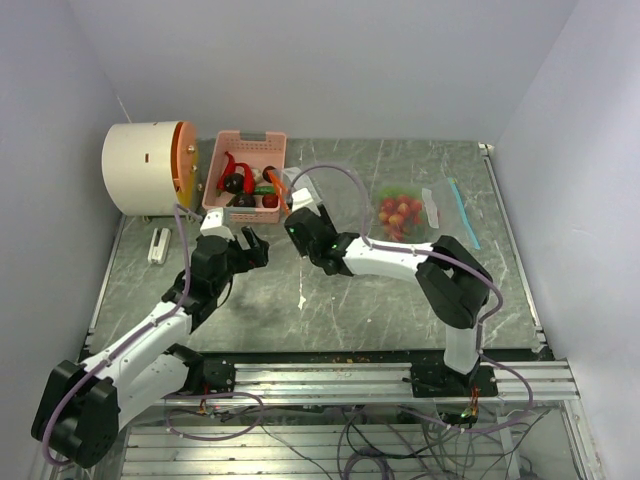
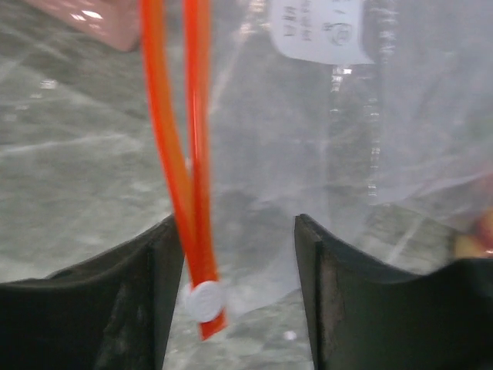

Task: Open the zip-top bag and remove the fake food
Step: Pick up the zipper food storage bag at the center of the board, then place the zipper food storage bag at the center of the board, then move the zipper food storage bag to the center of the board, then pick up the zipper food storage bag at the center of the board.

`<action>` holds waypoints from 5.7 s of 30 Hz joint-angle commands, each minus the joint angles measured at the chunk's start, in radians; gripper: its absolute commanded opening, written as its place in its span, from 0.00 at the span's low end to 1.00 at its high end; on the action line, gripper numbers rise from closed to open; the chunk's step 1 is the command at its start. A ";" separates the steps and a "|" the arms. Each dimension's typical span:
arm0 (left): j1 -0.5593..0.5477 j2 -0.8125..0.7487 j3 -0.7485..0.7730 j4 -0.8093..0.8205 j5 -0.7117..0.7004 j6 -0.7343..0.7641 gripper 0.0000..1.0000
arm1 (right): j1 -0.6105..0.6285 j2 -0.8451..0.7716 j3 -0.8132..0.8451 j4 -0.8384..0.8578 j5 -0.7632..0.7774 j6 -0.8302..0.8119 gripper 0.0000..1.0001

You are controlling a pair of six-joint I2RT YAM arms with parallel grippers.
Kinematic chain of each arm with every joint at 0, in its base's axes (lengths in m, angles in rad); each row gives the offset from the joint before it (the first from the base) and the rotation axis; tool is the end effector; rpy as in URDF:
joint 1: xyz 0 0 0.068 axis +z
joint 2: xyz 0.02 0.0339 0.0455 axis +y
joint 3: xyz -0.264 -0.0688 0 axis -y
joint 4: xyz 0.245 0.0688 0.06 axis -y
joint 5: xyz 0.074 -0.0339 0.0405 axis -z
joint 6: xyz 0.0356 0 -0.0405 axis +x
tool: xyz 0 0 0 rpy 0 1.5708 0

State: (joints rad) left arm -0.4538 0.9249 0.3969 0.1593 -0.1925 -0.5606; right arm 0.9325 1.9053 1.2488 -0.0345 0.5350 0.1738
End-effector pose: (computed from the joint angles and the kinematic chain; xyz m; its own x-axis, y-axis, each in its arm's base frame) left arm 0.1869 -0.0836 0.2135 -0.4178 -0.3768 -0.8267 0.0564 0.8974 -0.4376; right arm 0.2636 0.3249 0.1942 -0.4530 -0.3609 -0.8152 -0.3843 0.9041 -0.1868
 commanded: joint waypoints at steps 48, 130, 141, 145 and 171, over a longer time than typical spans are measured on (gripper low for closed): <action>-0.002 0.161 -0.033 0.171 0.131 0.012 0.99 | -0.784 -0.265 -0.222 0.010 -0.271 0.249 0.89; -0.364 0.231 0.134 0.189 -0.052 0.079 0.99 | -0.858 -0.919 -0.338 -0.037 -0.787 0.166 0.00; -0.350 0.128 0.287 -0.002 -0.105 0.241 0.99 | -0.857 -0.842 -0.152 0.100 -1.310 0.170 0.00; -0.330 0.121 0.293 -0.025 -0.118 0.253 0.99 | -0.834 -0.811 -0.191 0.193 -1.540 0.234 0.00; -0.114 0.482 0.461 0.285 0.329 0.291 0.99 | -0.668 -0.591 -0.257 -0.317 -0.799 -0.058 0.54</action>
State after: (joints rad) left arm -0.5694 1.3899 0.8318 0.3843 0.0250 -0.2852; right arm 0.2634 1.3209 0.9871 -0.3374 -0.4458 0.0952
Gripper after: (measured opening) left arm 0.992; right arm 0.375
